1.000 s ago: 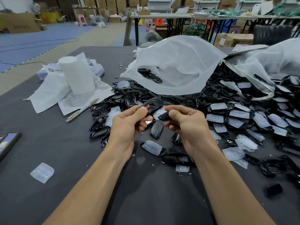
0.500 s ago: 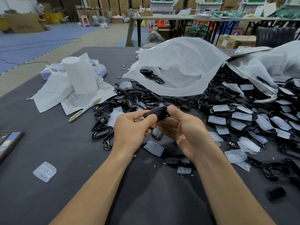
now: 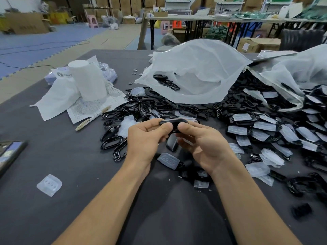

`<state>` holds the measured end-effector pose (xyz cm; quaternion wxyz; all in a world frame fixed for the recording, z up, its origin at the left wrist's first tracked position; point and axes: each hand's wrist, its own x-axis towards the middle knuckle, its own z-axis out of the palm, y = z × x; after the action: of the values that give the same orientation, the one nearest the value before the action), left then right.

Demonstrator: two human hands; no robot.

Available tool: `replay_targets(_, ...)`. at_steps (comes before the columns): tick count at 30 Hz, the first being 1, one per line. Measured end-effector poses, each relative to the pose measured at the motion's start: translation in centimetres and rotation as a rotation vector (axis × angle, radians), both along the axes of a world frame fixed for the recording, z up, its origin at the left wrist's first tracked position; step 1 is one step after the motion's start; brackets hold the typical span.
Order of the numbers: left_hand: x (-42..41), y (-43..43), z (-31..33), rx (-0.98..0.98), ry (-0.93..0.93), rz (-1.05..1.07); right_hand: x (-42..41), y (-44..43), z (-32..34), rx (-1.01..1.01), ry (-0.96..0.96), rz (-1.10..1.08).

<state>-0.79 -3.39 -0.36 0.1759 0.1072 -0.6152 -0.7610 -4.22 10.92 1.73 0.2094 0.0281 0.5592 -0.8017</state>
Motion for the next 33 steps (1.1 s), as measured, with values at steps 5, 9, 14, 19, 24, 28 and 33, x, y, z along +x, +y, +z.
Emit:
replay_targets(5, -0.04, 0.07, 0.03, 0.056, -0.016, 0.009, -0.14, 0.12, -0.12, 0.166, 0.108, 0.023)
replay_targets(9, -0.09, -0.25, -0.10, 0.082, -0.004, 0.029, 0.22, -0.21, -0.34, 0.542, 0.411, 0.043)
replay_targets(14, -0.14, -0.72, -0.27, -0.031, 0.002, 0.042, 0.62, -0.54, -0.52, 0.619, 0.495, -0.095)
replay_targets(19, -0.14, -0.66, -0.21, -0.034, -0.024, 0.033, 0.57, -0.67, -0.44, 0.561, 0.436, -0.087)
replay_targets(24, -0.27, -0.51, -0.20, 0.033, -0.082, 0.022, 0.48, -0.71, -0.46, 0.545, 0.385, -0.066)
replay_targets(28, -0.05, -0.56, 0.23, -0.032, -0.069, -0.006, 0.45, -0.65, -0.52, 0.589, 0.400, -0.023)
replay_targets(33, 0.21, -0.92, 0.62, -0.085, -0.048, -0.070, 0.40, -0.38, -0.18, 0.514, 0.350, -0.041)
